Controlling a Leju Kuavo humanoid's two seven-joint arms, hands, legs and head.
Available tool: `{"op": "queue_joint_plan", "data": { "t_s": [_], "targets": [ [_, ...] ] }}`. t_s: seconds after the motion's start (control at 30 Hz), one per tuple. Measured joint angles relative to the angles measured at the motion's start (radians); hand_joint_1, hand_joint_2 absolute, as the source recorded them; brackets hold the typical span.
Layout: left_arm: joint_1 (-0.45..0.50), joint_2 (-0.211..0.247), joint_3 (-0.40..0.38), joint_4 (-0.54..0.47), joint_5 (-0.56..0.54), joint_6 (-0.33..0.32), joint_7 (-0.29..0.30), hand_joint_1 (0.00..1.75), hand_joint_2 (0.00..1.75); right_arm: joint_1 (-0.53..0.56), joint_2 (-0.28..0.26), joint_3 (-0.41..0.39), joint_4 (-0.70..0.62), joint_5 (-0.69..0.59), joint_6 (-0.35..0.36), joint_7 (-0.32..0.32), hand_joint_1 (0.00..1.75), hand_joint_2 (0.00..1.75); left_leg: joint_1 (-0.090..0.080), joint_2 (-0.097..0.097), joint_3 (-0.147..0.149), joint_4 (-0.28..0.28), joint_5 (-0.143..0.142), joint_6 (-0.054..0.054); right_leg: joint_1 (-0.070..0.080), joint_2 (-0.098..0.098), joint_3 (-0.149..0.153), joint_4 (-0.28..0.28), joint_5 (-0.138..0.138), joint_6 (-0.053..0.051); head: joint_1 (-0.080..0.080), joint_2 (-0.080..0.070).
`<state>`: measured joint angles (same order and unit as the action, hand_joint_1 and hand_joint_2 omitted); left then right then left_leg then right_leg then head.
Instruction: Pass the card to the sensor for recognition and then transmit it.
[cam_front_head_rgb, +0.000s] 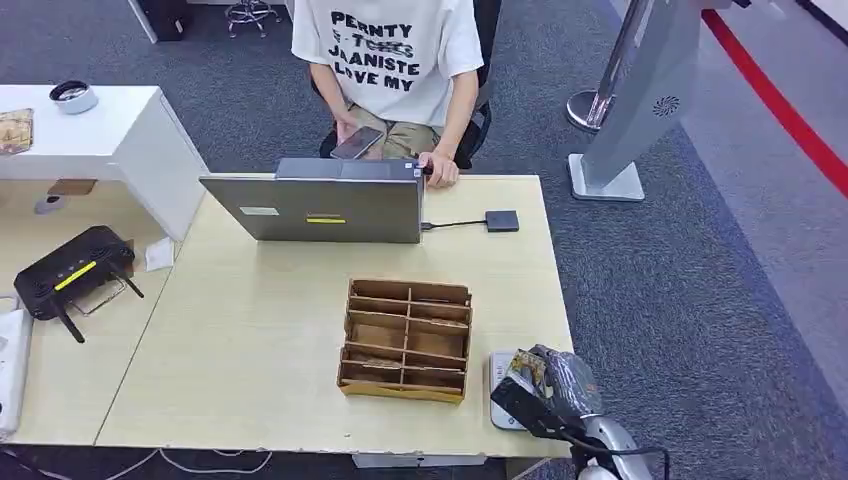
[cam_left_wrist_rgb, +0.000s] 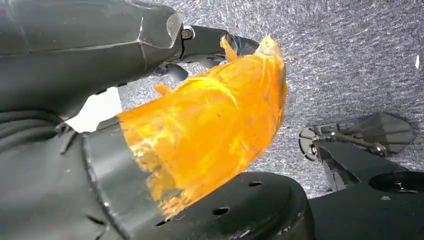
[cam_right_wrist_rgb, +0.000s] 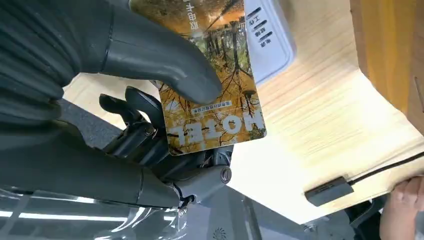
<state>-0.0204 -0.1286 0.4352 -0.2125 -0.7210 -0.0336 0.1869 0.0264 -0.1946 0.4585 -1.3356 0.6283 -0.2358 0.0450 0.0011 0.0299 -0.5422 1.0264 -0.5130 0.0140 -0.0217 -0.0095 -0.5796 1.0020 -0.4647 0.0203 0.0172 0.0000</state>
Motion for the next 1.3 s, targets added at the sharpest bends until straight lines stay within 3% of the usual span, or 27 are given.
{"op": "queue_joint_plan", "data": {
  "t_s": [1.3],
  "targets": [
    [0.000, 0.000, 0.015, 0.000, -0.006, 0.000, 0.000, 0.00, 0.00, -0.011, 0.009, 0.007, 0.022, 0.000, -0.001, -0.001, 1.75, 1.75, 0.000, 0.001, 0.006, 0.000, 0.000, 0.000, 0.000, 0.001, 0.005, 0.000, 0.000, 0.000, 0.000, 0.000]
  ]
}}
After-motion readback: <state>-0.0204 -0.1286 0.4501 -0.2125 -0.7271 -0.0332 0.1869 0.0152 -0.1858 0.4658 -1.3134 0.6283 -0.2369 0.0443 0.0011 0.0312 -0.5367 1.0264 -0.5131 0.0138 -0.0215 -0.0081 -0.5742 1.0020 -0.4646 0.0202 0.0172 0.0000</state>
